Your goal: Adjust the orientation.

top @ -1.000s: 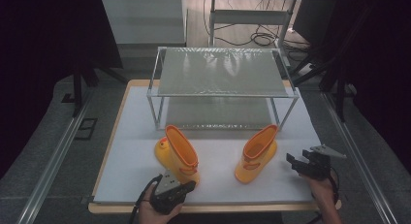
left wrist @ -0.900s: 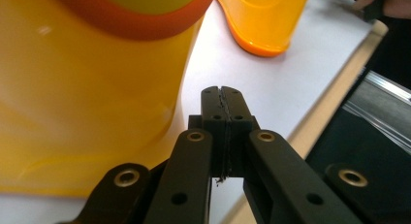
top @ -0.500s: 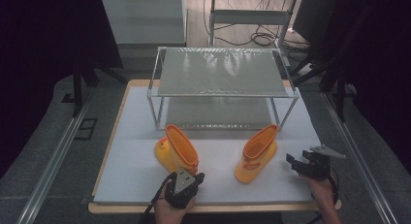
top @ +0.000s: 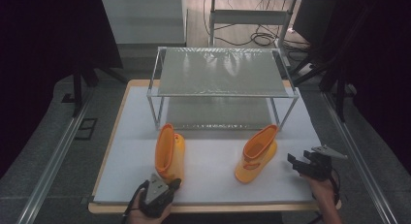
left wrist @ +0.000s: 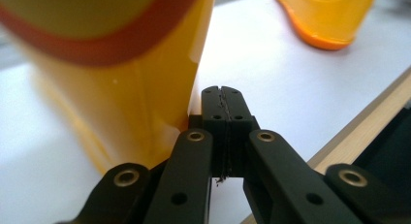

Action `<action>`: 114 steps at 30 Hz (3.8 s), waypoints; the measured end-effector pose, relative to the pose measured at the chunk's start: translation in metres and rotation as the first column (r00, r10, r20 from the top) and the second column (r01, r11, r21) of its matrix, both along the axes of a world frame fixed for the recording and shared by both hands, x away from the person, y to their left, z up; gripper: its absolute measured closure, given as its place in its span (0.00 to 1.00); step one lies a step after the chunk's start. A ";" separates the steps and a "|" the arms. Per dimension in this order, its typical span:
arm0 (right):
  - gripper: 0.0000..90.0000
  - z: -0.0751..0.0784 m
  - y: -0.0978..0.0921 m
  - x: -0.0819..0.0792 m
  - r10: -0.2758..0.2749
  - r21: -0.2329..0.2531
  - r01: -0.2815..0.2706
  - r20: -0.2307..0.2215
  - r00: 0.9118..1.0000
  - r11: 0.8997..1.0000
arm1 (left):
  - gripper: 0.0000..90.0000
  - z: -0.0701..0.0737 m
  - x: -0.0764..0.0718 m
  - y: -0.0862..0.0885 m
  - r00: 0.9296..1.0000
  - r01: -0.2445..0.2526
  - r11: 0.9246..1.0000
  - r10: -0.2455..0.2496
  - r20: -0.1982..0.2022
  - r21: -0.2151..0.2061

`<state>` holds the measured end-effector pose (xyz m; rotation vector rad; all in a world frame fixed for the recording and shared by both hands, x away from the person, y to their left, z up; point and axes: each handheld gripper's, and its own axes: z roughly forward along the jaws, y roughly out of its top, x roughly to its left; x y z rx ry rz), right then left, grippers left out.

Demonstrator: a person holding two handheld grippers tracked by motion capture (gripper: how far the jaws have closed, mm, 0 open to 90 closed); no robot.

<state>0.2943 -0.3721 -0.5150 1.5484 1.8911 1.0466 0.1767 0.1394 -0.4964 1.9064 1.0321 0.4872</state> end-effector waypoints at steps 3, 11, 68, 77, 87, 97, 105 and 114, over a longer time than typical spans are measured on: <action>0.29 0.000 0.000 0.000 0.002 -0.001 -0.002 0.001 1.000 1.000 | 1.00 -0.001 -0.001 0.022 0.999 -0.039 0.999 0.039 -0.013 -0.022; 0.29 -0.001 0.000 0.000 -0.002 0.005 0.002 -0.006 1.000 1.000 | 0.99 -0.002 0.003 0.050 0.994 -0.106 0.993 0.104 -0.030 -0.058; 0.30 0.002 -0.005 -0.005 0.017 0.013 -0.017 -0.015 1.000 1.000 | 0.51 0.145 0.107 -0.108 0.739 0.565 0.821 -0.549 -0.390 -0.085; 0.30 0.002 -0.005 -0.005 0.013 0.017 -0.012 -0.011 1.000 1.000 | 0.52 0.160 0.122 -0.125 0.727 0.562 0.821 -0.550 -0.411 -0.104; 0.30 0.003 -0.006 -0.005 0.014 0.015 -0.014 -0.011 1.000 1.000 | 0.53 0.177 0.145 -0.152 0.699 0.572 0.811 -0.561 -0.443 -0.124; 0.30 0.004 -0.007 -0.005 0.010 0.018 -0.010 -0.008 1.000 1.000 | 0.54 0.169 0.175 -0.179 0.699 0.534 0.842 -0.489 -0.522 -0.074; 0.30 0.004 -0.007 -0.005 0.010 0.019 -0.010 -0.014 1.000 1.000 | 0.56 0.155 0.197 -0.200 0.684 0.515 0.856 -0.439 -0.583 -0.040; 0.30 0.004 -0.009 -0.005 0.002 0.025 -0.002 -0.011 1.000 1.000 | 0.67 0.151 0.210 -0.232 0.682 0.522 0.851 -0.377 -0.627 0.055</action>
